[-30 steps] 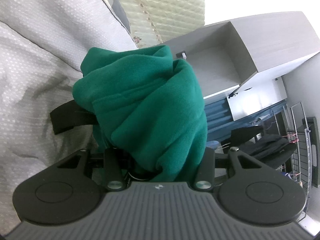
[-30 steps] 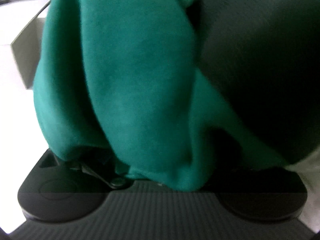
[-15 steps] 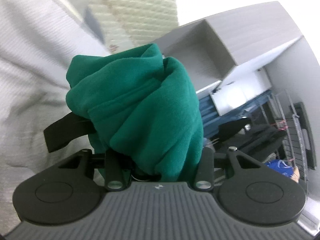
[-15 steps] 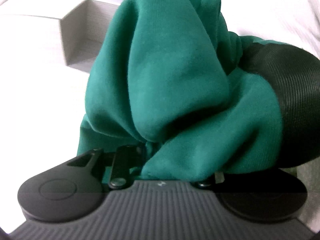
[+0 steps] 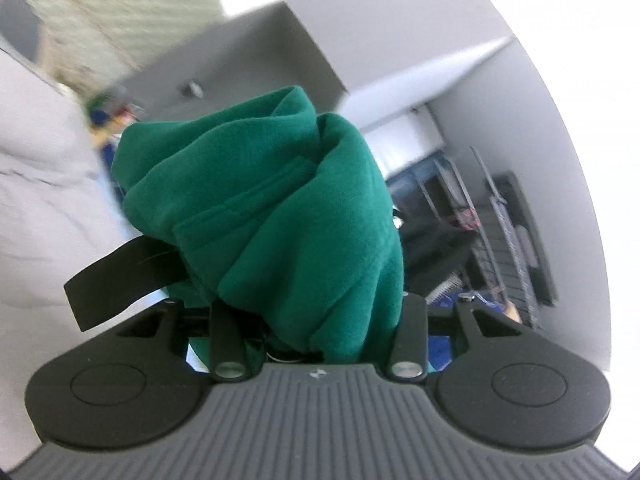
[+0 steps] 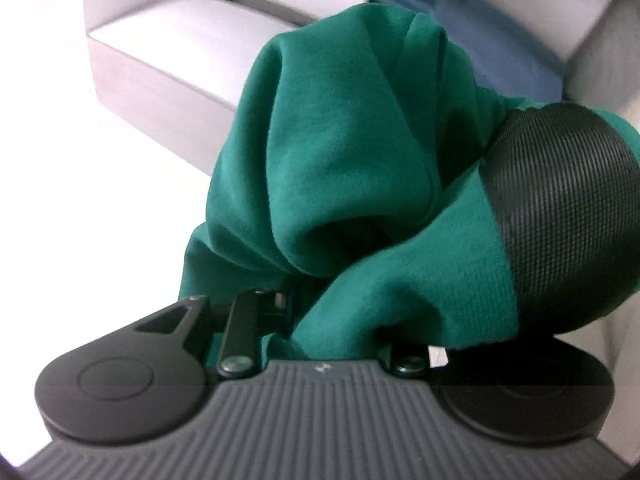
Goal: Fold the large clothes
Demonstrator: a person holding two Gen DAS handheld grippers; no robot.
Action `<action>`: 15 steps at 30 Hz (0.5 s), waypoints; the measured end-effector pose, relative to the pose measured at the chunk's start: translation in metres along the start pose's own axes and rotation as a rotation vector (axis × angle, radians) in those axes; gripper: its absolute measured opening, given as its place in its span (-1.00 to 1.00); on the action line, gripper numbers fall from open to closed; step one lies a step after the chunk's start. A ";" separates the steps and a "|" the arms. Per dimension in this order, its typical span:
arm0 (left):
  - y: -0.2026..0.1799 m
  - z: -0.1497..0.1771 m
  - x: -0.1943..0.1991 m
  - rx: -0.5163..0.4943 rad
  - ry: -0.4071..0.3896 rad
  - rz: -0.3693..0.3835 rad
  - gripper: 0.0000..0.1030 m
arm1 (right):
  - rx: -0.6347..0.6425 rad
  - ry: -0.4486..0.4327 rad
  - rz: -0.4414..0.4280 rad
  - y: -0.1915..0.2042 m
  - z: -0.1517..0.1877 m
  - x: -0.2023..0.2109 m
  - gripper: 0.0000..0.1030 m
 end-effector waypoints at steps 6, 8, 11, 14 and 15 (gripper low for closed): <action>-0.007 0.065 -0.115 0.031 0.126 0.061 -0.07 | 0.065 -0.127 0.057 -0.035 -0.083 0.012 -0.35; 0.002 0.092 -0.148 0.034 0.169 0.067 -0.07 | 0.074 -0.155 0.089 -0.054 -0.099 0.008 -0.35; 0.021 0.140 -0.194 0.044 0.240 0.063 -0.07 | 0.065 -0.193 0.149 -0.095 -0.116 0.002 -0.35; 0.047 0.185 -0.226 0.044 0.316 0.044 -0.07 | 0.029 -0.214 0.201 -0.136 -0.117 -0.008 -0.35; 0.056 0.200 -0.234 0.043 0.339 0.034 -0.07 | 0.019 -0.216 0.221 -0.151 -0.114 -0.013 -0.35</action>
Point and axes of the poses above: each gripper's, at about its wrist camera, not at the fingertips, and x roughly against the way its jaws point, y to its left, z to its underside, the point moved 2 cm from there along -x, roughly the way its jaws point, and after that the axes turned 5 degrees about z, right-handed, at the moved point
